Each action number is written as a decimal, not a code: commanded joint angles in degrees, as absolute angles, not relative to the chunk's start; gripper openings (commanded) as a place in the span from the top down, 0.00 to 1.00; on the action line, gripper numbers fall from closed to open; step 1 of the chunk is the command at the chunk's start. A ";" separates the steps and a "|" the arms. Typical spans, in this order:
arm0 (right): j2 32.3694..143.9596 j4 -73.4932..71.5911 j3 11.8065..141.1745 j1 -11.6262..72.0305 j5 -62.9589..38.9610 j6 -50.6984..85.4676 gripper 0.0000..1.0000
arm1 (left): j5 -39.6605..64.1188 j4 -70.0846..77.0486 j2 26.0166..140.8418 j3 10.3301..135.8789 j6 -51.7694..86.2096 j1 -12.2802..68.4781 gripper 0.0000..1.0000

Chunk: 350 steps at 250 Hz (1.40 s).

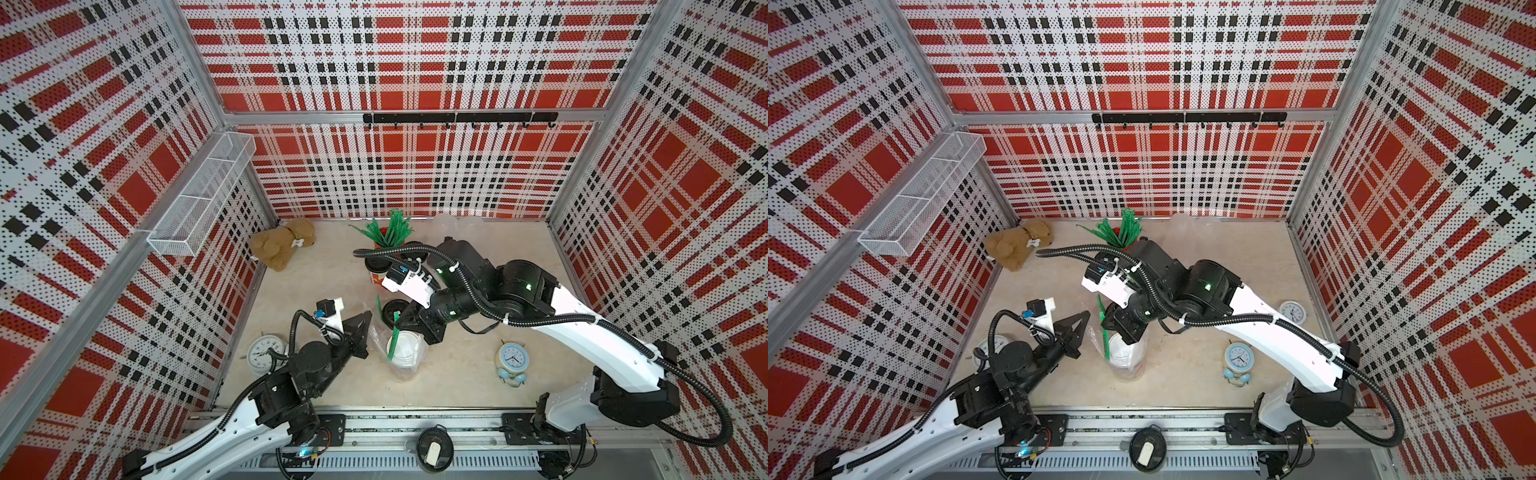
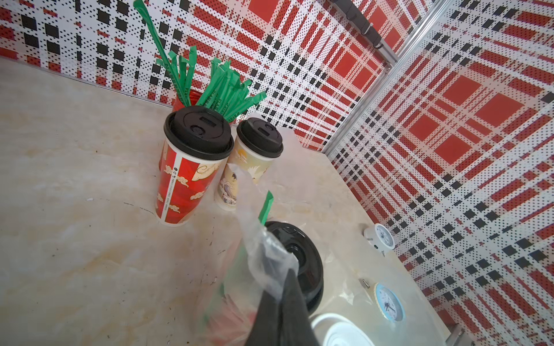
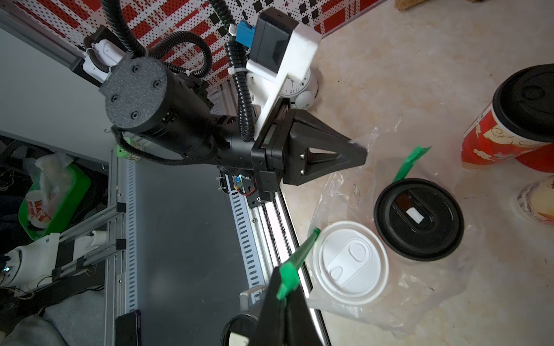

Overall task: Pack milk tea into plastic carrier bags
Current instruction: Place the straw in the plastic carrier bag.

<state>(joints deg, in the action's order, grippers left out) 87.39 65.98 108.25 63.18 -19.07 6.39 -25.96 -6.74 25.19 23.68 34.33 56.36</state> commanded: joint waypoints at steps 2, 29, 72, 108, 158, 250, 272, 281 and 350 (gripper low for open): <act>89.44 69.00 110.78 64.07 -19.51 4.02 1.00 | -27.39 -4.68 25.49 24.45 33.90 56.68 1.00; 90.01 69.17 110.97 64.07 -19.23 3.35 1.00 | -27.25 -4.46 25.98 24.49 33.89 56.65 1.00; 89.93 67.67 108.34 64.16 -19.61 3.55 1.00 | -27.38 -4.26 26.24 24.56 33.84 56.67 1.00; 87.96 63.60 102.19 64.33 -19.65 5.04 1.00 | -27.76 -4.36 26.17 24.30 34.01 56.67 1.00; 84.14 55.54 92.97 64.51 -20.30 6.97 1.00 | -27.86 -4.77 26.12 24.31 34.45 56.67 1.00; 80.18 48.69 86.21 64.60 -22.58 7.97 0.51 | -28.05 -6.19 26.48 25.30 34.55 56.72 1.00; 79.99 48.19 87.42 64.60 -22.72 7.08 0.36 | -27.96 -6.15 26.87 25.46 34.71 56.80 1.00; 80.02 47.71 87.87 64.60 -22.67 6.83 0.33 | -27.90 -6.11 26.98 25.55 34.68 56.86 1.00; 80.49 41.84 86.07 64.60 -23.93 7.56 0.62 | -27.91 -5.80 27.69 25.42 34.89 57.39 1.00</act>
